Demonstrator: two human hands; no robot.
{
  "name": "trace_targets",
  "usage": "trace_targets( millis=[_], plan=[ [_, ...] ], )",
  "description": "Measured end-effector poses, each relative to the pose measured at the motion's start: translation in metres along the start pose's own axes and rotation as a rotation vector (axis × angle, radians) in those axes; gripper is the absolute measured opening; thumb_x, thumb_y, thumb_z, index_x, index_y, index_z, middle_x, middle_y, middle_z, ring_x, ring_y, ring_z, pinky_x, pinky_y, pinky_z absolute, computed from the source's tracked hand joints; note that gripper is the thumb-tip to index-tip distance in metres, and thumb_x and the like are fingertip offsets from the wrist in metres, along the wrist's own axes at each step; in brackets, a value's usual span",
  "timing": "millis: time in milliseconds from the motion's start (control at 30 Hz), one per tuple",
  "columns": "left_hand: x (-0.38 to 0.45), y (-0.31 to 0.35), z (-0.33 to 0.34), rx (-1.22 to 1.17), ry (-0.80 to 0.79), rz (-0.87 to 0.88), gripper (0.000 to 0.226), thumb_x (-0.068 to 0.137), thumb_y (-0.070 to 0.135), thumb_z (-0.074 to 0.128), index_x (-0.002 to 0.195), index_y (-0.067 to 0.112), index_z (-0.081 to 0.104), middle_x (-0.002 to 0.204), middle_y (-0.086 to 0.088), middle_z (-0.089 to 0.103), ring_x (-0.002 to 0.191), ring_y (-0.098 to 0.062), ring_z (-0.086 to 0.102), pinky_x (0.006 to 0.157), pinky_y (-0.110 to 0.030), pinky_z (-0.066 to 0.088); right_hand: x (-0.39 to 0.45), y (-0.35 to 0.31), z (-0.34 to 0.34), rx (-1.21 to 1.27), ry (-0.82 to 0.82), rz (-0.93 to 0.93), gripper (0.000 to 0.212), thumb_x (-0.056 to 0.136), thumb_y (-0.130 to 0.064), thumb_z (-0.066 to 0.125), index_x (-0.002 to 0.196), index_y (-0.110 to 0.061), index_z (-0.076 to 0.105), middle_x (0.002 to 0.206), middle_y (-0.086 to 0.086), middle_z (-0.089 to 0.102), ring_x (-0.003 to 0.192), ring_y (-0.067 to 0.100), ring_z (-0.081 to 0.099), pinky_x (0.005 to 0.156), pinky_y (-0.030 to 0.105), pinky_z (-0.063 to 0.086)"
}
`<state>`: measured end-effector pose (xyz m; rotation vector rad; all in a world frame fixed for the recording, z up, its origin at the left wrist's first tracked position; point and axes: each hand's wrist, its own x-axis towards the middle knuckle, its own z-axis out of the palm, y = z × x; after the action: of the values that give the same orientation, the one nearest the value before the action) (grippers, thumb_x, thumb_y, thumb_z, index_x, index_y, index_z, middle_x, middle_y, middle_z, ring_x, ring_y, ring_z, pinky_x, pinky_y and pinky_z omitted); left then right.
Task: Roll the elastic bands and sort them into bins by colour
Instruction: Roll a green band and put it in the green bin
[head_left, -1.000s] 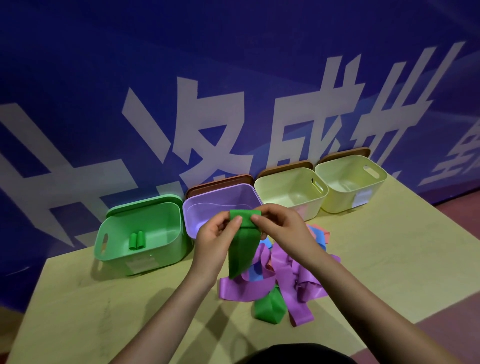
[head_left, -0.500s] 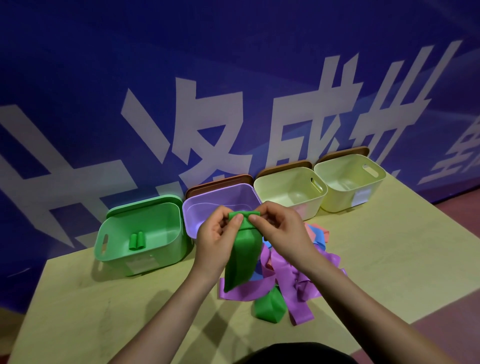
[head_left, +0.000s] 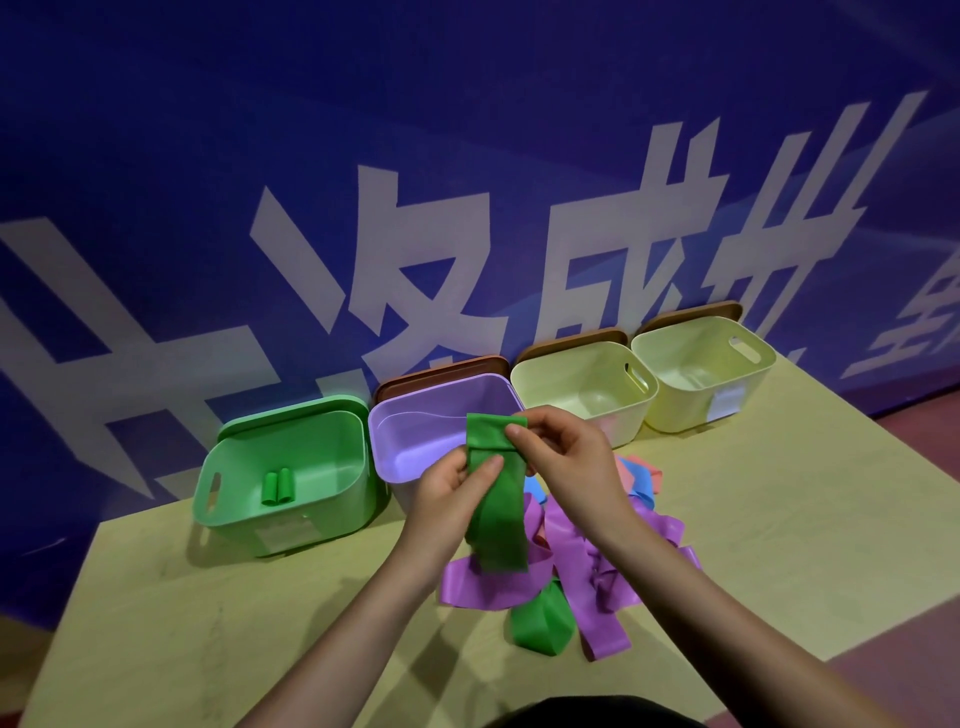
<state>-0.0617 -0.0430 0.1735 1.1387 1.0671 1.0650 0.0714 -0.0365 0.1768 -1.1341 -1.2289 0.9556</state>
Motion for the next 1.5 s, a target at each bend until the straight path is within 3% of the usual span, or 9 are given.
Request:
trace_targets(
  millis=[167,300,567,733,867,1067,1233,1333,1500],
  plan=[
    [0.002,-0.001,-0.004,-0.074,0.055,-0.049,0.023,0.098,0.019,0.048,0.099,0.013,0.070,0.097,-0.011,0.074,0.092,-0.024,0.069,0.084,-0.033,0.053,0.000,0.005,-0.006,-0.305,0.044,-0.302,0.010,0.086,-0.011,0.067,0.094,-0.012,0.074,0.084,-0.007,0.071,0.076,0.004,0.064,0.072,0.024,0.053],
    [0.004,0.001,-0.003,-0.149,0.110,-0.044,0.023,0.098,0.015,0.046,0.093,0.012,0.069,0.088,-0.006,0.073,0.083,-0.016,0.067,0.078,-0.029,0.050,0.004,0.006,-0.014,-0.450,-0.067,-0.547,0.019,0.086,-0.009,0.067,0.104,-0.009,0.073,0.085,-0.002,0.068,0.076,0.005,0.059,0.071,0.022,0.049],
    [0.004,0.004,-0.004,-0.240,0.106,-0.056,0.029,0.098,0.011,0.041,0.087,0.010,0.068,0.077,-0.005,0.070,0.072,-0.013,0.064,0.067,-0.024,0.051,0.006,0.009,-0.017,-0.578,-0.171,-0.724,0.023,0.091,-0.011,0.057,0.109,-0.011,0.072,0.088,0.005,0.064,0.076,0.015,0.060,0.069,0.021,0.047],
    [0.005,0.003,-0.010,-0.382,0.018,-0.131,0.043,0.101,0.026,0.027,0.105,0.000,0.061,0.093,-0.017,0.066,0.085,-0.023,0.061,0.076,-0.032,0.048,0.008,0.007,-0.018,-0.740,-0.232,-0.777,0.028,0.090,-0.014,0.052,0.108,-0.013,0.073,0.087,0.007,0.063,0.077,0.020,0.060,0.064,0.030,0.049],
    [0.004,0.003,-0.010,-0.300,0.018,-0.112,0.039,0.098,0.032,0.041,0.100,0.003,0.067,0.093,-0.017,0.069,0.087,-0.023,0.065,0.083,-0.039,0.051,0.007,0.007,-0.021,-0.782,-0.293,-0.793,0.031,0.089,-0.010,0.050,0.110,-0.015,0.073,0.092,0.010,0.061,0.081,0.023,0.060,0.068,0.030,0.049],
    [0.006,-0.003,-0.011,-0.132,0.107,-0.012,0.030,0.098,0.021,0.048,0.083,0.023,0.074,0.089,-0.005,0.071,0.087,-0.020,0.063,0.082,-0.036,0.046,-0.001,0.001,-0.017,-0.378,-0.279,-0.465,0.040,0.084,-0.009,0.048,0.118,-0.015,0.067,0.106,0.003,0.060,0.098,0.014,0.059,0.085,0.027,0.049],
    [0.006,-0.002,-0.008,0.076,0.123,0.072,0.024,0.101,0.018,0.044,0.092,0.010,0.064,0.079,0.001,0.069,0.075,-0.011,0.063,0.069,-0.022,0.049,-0.003,0.000,-0.007,-0.052,-0.165,0.028,0.034,0.088,-0.021,0.066,0.120,-0.015,0.058,0.079,0.001,0.062,0.071,0.009,0.061,0.066,0.025,0.051],
    [0.006,-0.003,-0.006,0.137,0.137,0.112,0.022,0.101,0.018,0.043,0.087,0.011,0.059,0.073,0.000,0.063,0.072,-0.017,0.060,0.068,-0.031,0.049,-0.003,-0.001,-0.001,-0.033,-0.180,0.082,0.001,0.091,-0.005,0.062,0.091,-0.004,0.061,0.058,-0.003,0.057,0.050,0.003,0.054,0.052,0.016,0.045],
    [0.003,-0.003,-0.004,0.041,0.108,0.073,0.016,0.098,0.015,0.049,0.095,0.014,0.064,0.083,0.000,0.069,0.078,-0.014,0.065,0.071,-0.029,0.052,-0.006,-0.001,0.003,-0.034,-0.109,0.052,0.020,0.090,0.001,0.059,0.075,-0.012,0.054,0.060,0.001,0.053,0.050,0.003,0.052,0.050,0.013,0.042]
  ],
)
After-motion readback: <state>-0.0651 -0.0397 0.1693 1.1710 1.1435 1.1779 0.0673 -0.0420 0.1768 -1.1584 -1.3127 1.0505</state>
